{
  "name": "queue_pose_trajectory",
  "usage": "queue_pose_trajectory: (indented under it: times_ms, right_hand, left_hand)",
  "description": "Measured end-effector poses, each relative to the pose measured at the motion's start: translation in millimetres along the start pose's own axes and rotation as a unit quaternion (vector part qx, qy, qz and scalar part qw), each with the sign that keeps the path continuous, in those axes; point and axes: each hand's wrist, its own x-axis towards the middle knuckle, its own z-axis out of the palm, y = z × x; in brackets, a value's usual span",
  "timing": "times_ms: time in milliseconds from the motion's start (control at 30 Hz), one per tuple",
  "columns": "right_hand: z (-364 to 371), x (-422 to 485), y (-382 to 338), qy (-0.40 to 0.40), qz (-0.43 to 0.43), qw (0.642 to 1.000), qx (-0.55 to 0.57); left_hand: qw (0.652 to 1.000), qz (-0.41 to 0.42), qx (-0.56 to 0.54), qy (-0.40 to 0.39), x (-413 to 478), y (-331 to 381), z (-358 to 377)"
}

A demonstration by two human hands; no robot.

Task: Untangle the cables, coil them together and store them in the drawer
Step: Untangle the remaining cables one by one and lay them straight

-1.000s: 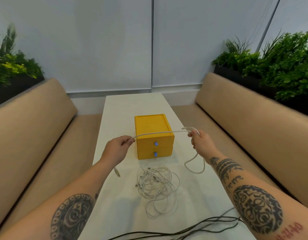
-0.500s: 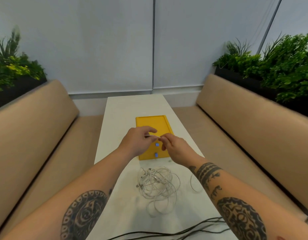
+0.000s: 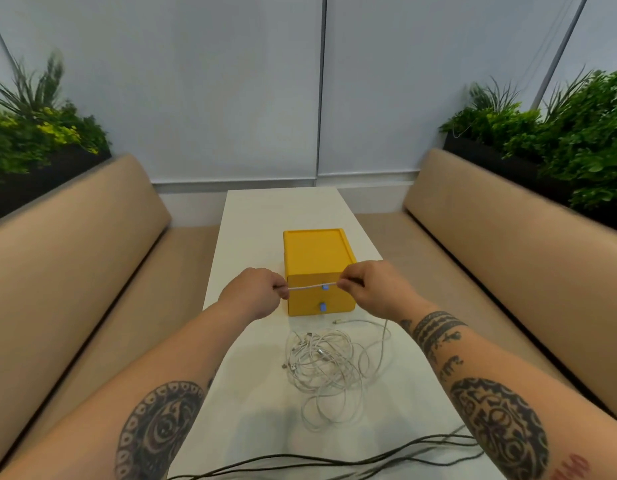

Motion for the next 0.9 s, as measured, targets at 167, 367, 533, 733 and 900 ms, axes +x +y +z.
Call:
queue_pose_trajectory:
  times_ms: [167, 367, 533, 733, 900]
  right_hand:
    - [16.6, 0.0, -7.4, 0.052, -0.015, 0.998, 0.011]
    - [10.0, 0.5, -7.4, 0.05, 0.032, 0.995, 0.077]
    - [8.7, 5.1, -20.0, 0.044, 0.024, 0.994, 0.092]
    - [1.5, 6.2, -24.7, -0.039, 0.051, 0.995, 0.076]
    - [-15.2, -4.4, 0.8, -0.078, 0.096, 0.99, 0.068]
  left_hand:
    - [0.989, -0.016, 0.142, 0.049, 2.4, 8.7, 0.0]
    - [0.999, 0.001, 0.019, 0.041, -1.4, 9.5, -0.1]
    - [0.987, 0.079, -0.138, 0.014, -7.6, 33.6, -5.5]
    - [0.992, 0.089, -0.055, 0.065, 0.4, 28.5, -11.9]
    - [0.995, 0.047, -0.031, 0.086, 4.6, -14.7, -15.5]
